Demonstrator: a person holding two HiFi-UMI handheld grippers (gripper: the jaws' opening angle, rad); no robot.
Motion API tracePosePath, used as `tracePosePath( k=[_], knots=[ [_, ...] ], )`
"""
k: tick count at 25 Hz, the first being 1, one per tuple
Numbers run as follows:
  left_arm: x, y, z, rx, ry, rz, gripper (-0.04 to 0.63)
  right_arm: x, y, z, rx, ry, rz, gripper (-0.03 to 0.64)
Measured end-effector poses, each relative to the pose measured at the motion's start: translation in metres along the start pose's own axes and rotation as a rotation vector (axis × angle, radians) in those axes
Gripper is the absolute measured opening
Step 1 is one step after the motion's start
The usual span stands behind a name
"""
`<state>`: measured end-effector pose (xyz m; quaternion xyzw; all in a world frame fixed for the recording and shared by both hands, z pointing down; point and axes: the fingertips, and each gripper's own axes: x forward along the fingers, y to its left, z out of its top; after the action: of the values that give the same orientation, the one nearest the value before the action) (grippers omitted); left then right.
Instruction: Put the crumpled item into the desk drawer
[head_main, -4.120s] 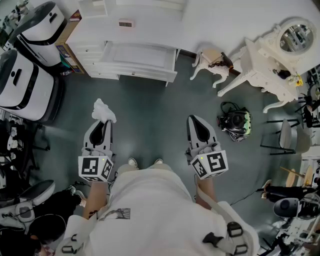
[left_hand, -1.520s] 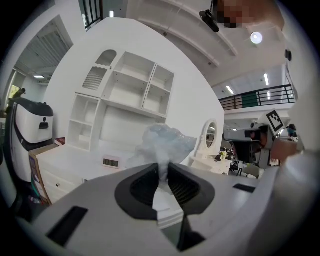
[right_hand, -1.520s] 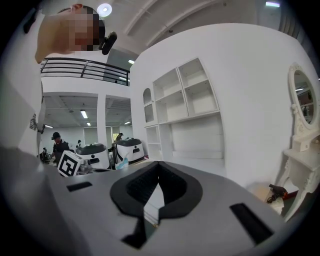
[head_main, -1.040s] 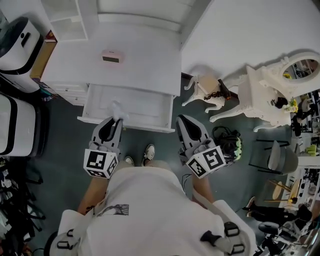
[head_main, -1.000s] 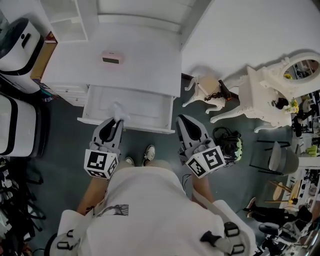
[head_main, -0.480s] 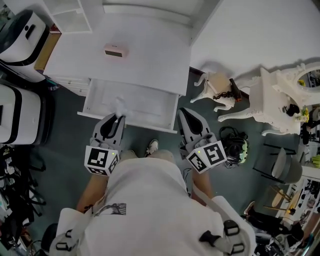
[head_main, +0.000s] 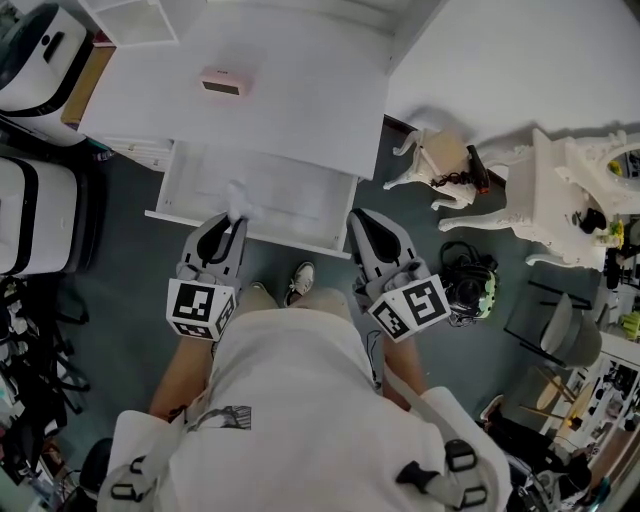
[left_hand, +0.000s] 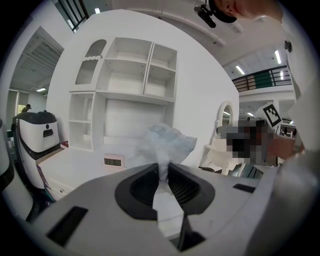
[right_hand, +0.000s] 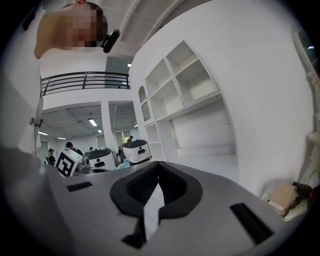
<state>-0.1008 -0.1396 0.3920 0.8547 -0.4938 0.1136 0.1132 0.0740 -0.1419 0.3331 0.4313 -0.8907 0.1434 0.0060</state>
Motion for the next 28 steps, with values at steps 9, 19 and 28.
tracePosePath(
  k=[9, 19, 28],
  knots=[
    [0.038, 0.01, -0.027, 0.013, 0.075, 0.024, 0.066, 0.008, -0.016, -0.018, 0.03, 0.036, 0.015, 0.009],
    [0.074, 0.016, -0.073, 0.025, 0.18, 0.036, 0.066, 0.013, -0.03, -0.037, 0.055, 0.067, 0.016, 0.009],
    [0.114, 0.02, -0.123, 0.068, 0.269, 0.046, 0.066, 0.016, -0.041, -0.066, 0.09, 0.104, 0.028, 0.009]
  ],
)
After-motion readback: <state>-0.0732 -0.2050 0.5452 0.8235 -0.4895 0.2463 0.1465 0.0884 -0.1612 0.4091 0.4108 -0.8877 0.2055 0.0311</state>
